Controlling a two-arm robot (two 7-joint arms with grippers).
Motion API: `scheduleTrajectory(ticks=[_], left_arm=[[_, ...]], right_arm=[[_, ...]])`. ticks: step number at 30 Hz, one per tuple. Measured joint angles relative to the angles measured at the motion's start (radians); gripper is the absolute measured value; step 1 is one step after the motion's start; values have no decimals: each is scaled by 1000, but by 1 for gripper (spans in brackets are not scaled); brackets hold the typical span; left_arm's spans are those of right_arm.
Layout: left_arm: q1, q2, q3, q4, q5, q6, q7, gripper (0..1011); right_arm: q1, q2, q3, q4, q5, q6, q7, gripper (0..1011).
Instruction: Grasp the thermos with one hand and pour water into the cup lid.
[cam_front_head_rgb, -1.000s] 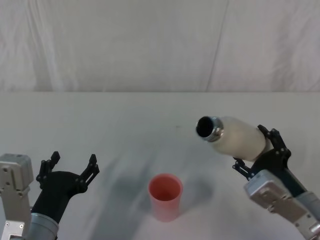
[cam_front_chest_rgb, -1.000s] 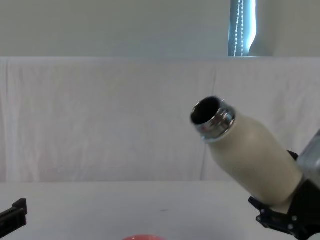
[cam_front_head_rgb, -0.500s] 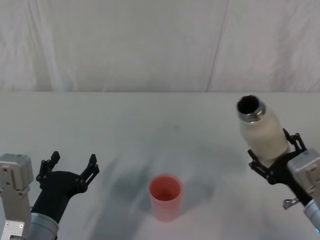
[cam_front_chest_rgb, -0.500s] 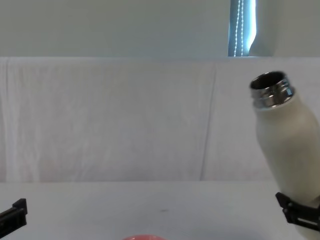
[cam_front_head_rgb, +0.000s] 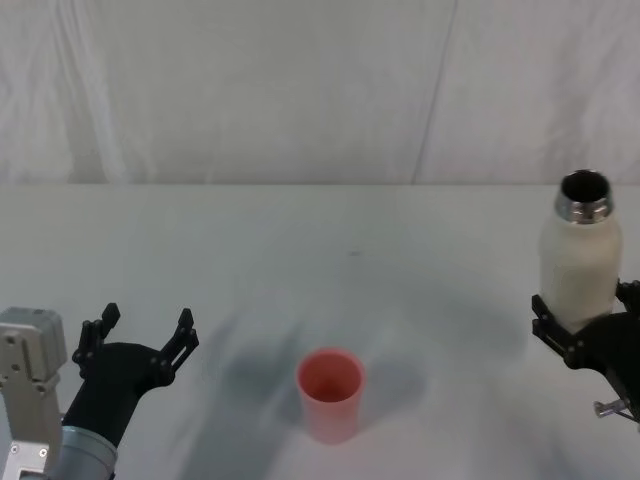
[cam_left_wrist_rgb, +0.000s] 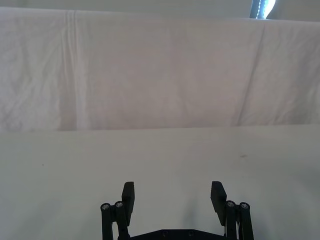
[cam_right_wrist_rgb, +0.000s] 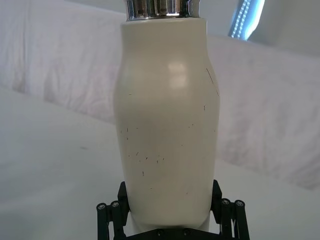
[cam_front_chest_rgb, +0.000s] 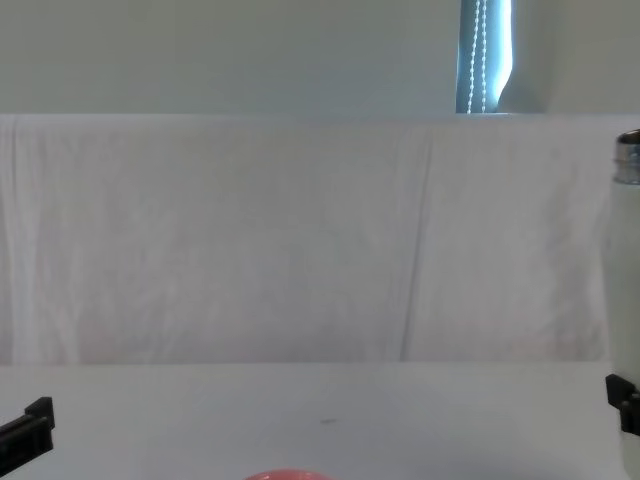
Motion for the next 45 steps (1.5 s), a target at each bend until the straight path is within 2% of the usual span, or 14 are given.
scheduleTrajectory(ticks=[7, 10, 20, 27, 36, 41, 45], left_arm=[[0, 0, 0, 0, 0, 0, 0, 1001], [0, 0, 0, 0, 0, 0, 0, 1001], [0, 0, 0, 0, 0, 0, 0, 1001], [0, 0, 0, 0, 0, 0, 0, 1001], [0, 0, 0, 0, 0, 0, 0, 1001], [0, 0, 0, 0, 0, 0, 0, 1001], [0, 0, 0, 0, 0, 0, 0, 1001]], right_arm=[[2, -20, 26, 18, 104, 17, 26, 960], [12, -24, 29, 34, 130, 28, 30, 960], [74, -32, 19, 118, 168, 82, 28, 959], [113, -35, 8, 162, 188, 100, 29, 960], [151, -51, -2, 208, 233, 92, 37, 960], [170, -57, -13, 238, 267, 55, 59, 960], [179, -53, -28, 253, 270, 35, 67, 959]])
